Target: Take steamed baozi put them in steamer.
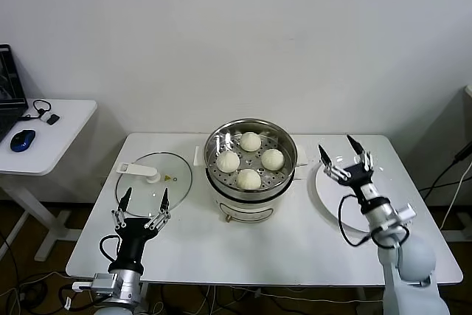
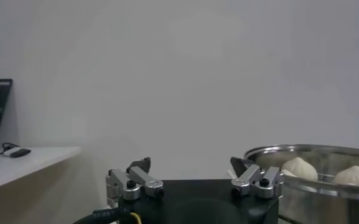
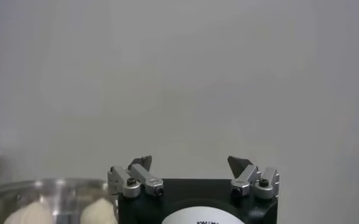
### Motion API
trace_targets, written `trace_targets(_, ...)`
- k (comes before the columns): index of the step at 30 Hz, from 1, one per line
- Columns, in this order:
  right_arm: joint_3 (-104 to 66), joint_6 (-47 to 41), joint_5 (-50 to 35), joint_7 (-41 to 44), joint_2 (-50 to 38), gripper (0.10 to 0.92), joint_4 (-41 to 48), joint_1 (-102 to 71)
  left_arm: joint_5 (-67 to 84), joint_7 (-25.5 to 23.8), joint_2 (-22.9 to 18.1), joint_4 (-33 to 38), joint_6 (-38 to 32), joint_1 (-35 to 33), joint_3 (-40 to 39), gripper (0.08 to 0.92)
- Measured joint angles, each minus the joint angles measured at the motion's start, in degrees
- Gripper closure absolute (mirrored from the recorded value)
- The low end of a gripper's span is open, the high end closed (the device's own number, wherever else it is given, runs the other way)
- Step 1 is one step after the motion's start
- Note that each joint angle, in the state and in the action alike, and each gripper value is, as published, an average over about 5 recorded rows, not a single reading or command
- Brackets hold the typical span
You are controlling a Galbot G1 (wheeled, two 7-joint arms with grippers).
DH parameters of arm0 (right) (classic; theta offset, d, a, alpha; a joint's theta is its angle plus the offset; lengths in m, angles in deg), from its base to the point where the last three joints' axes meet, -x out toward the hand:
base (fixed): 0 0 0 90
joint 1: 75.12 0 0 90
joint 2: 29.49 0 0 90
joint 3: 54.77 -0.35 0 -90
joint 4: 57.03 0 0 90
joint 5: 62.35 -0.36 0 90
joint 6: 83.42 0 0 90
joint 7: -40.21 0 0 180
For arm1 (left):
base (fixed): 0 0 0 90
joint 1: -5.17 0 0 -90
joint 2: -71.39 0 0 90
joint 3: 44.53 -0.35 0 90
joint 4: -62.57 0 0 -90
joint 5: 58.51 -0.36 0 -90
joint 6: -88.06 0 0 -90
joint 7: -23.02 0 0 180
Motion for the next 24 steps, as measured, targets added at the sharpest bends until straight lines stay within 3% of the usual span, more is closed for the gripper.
trace_targets(24,0.03,3.39,-3.13,-7.38,1.44,0.203,-1.91,-16.61,-0.44,-0.13,-0.84,1.16,-0.78,-2.09,0.33,0.177)
